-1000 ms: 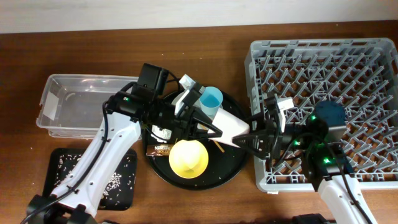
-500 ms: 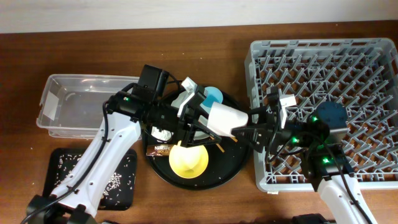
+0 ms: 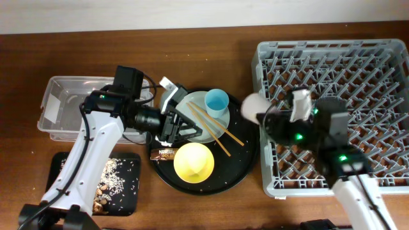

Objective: Sort waste into correct bins and load items into the dishwasher rack
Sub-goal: 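Lower the pink cup into the dish rack with the right gripper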

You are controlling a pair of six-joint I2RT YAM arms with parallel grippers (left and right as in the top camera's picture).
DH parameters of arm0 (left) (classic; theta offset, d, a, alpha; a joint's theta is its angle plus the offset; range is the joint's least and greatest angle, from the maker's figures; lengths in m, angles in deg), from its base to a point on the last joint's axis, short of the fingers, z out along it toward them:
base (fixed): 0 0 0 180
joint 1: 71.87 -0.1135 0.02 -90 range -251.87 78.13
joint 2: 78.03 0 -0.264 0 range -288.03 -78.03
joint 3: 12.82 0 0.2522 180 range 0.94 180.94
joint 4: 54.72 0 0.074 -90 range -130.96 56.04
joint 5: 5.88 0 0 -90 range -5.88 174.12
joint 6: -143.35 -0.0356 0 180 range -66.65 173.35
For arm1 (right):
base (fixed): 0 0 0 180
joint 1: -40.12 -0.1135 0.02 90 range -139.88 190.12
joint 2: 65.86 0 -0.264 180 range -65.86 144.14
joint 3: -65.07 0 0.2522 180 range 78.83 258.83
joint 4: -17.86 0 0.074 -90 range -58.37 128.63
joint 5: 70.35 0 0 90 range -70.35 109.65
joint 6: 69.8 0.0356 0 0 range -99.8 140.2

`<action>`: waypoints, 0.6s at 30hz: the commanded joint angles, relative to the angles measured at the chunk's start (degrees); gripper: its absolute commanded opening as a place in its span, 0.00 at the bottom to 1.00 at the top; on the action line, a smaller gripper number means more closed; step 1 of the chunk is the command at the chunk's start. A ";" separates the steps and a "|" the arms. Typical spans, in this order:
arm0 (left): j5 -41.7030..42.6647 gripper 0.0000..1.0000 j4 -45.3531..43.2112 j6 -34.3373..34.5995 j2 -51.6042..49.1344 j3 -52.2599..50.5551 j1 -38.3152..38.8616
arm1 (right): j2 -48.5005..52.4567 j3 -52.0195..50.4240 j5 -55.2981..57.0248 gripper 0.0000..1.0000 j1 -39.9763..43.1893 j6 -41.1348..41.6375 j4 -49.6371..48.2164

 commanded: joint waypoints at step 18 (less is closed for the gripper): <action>-34.32 1.00 0.66 0.17 -0.07 -0.39 -0.11 | 19.89 15.54 23.98 0.63 -0.26 -4.24 24.28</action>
